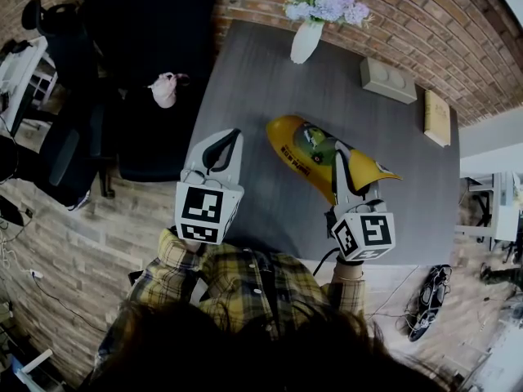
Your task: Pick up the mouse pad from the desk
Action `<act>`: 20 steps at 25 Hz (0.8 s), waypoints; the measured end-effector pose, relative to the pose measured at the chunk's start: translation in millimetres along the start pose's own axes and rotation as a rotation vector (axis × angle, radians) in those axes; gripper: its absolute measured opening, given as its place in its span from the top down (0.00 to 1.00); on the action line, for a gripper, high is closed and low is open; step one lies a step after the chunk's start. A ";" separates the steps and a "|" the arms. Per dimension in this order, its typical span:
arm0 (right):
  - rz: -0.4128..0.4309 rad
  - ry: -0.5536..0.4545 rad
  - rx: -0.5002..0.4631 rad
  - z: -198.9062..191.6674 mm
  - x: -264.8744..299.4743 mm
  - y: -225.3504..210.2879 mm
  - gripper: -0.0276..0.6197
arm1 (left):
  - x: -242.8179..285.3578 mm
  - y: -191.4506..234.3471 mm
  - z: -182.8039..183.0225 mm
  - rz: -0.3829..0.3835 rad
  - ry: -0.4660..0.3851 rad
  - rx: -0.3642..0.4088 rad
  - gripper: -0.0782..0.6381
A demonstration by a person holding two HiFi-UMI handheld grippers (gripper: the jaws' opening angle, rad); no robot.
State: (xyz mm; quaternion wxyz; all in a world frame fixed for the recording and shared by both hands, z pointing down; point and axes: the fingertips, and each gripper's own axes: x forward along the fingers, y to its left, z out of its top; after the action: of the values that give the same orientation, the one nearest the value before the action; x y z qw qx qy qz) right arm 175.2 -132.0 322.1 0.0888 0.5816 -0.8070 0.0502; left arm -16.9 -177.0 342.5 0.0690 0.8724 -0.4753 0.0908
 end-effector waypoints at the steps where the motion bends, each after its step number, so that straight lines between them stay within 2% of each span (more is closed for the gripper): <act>1: 0.000 -0.002 0.002 0.3 -0.1 0.1 0.94 | 0.0 -0.2 0.3 -0.001 -0.001 0.001 0.90; 20: 0.002 0.001 0.025 -0.4 -0.4 -0.2 0.94 | 1.9 1.7 -1.2 -0.007 0.003 0.001 0.90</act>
State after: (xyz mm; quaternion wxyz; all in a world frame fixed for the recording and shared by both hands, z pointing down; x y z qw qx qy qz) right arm 175.5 -131.6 322.4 0.0817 0.5820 -0.8068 0.0608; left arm -17.4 -179.2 344.1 0.0694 0.8739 -0.4723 0.0923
